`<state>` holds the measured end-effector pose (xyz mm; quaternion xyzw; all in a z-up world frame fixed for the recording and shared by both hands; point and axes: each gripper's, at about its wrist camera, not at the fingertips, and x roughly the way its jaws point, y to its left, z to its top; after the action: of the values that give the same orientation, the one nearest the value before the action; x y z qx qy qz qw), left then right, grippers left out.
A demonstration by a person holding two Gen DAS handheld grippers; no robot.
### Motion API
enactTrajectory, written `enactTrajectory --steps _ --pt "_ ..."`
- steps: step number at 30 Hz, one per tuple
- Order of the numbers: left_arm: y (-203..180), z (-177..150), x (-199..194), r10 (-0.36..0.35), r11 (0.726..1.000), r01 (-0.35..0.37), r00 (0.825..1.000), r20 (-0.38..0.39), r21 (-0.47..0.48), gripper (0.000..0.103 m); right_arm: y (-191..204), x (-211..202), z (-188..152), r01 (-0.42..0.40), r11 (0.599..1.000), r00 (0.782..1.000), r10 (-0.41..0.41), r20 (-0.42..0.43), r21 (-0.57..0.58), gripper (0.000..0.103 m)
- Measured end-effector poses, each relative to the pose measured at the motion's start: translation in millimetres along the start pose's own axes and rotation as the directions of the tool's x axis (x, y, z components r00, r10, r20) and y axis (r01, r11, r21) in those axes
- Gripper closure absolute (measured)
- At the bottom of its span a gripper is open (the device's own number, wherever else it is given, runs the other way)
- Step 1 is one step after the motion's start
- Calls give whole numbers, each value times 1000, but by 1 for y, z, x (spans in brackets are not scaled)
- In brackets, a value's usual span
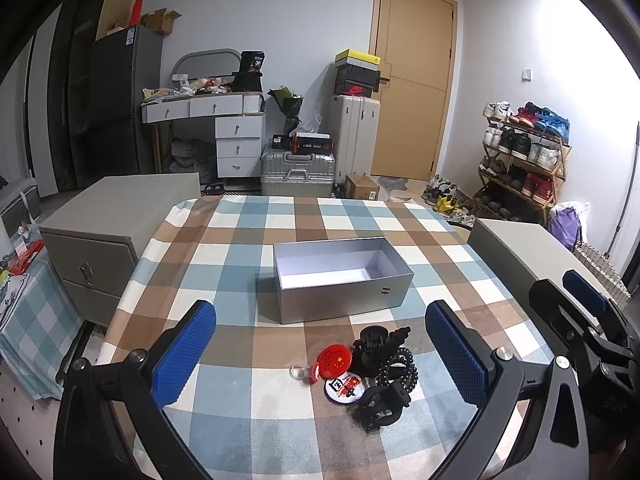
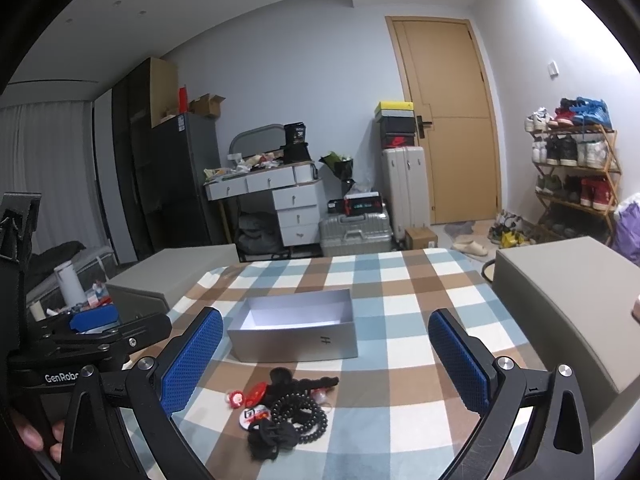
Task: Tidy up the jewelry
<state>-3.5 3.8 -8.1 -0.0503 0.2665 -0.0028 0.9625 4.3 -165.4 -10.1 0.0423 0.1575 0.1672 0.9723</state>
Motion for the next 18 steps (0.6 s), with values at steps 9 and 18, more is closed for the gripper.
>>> enactTrajectory --steps 9,18 --pt "-4 -5 -5 1 1000 -1 1000 6 9 1 2 -1 -3 -4 1000 1000 4 4 3 0" --pt "-1 2 0 6 1000 -6 1000 -9 7 1 1 1 -4 -3 1000 1000 3 3 8 0"
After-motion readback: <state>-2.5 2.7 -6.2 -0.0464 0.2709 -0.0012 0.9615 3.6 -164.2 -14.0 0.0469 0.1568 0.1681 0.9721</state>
